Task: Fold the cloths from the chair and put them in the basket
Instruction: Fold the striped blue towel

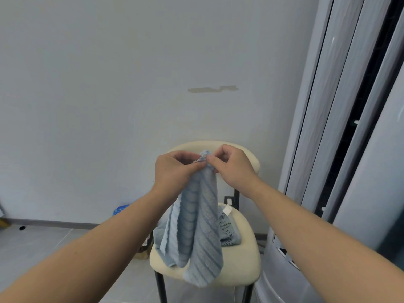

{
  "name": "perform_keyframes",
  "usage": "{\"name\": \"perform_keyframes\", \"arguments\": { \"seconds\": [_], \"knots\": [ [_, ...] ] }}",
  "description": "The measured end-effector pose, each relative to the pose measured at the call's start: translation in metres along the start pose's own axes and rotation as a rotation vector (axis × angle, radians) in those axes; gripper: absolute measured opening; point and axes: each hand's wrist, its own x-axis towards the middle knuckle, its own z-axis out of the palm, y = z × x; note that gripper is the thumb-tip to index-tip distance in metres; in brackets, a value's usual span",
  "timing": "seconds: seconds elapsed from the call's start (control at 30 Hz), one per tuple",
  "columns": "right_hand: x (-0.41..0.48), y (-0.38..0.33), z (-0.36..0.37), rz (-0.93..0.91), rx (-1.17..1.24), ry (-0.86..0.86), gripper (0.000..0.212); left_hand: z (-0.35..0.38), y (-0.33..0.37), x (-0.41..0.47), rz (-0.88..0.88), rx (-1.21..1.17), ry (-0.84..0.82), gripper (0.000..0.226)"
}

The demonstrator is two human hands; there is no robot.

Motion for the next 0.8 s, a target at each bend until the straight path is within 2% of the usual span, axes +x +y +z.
{"name": "perform_keyframes", "arguments": {
  "seconds": [0.2,0.33,0.4,0.53,0.73,0.8],
  "knots": [
    [0.000,-0.001,0.000,-0.034,-0.026,0.031,0.018,-0.001,-0.004,0.002,0.000,0.008,0.006,0.020],
    [0.004,-0.002,-0.001,-0.022,-0.063,-0.113,0.029,-0.004,-0.011,0.002,0.033,0.068,-0.011,0.018],
    [0.005,-0.003,-0.002,-0.016,-0.126,-0.182,0.019,-0.005,-0.016,0.002,0.054,0.125,-0.029,0.016],
    [0.010,-0.003,-0.001,0.008,-0.188,-0.187,0.006,-0.009,-0.024,0.002,0.089,0.230,-0.041,0.015],
    [0.011,-0.006,-0.001,-0.043,-0.198,-0.165,0.006,-0.015,-0.041,0.001,0.195,0.379,-0.161,0.006],
    [0.013,-0.008,-0.003,-0.055,-0.186,-0.146,0.008,-0.018,-0.051,0.002,0.240,0.491,-0.227,0.018]
  ]
}}
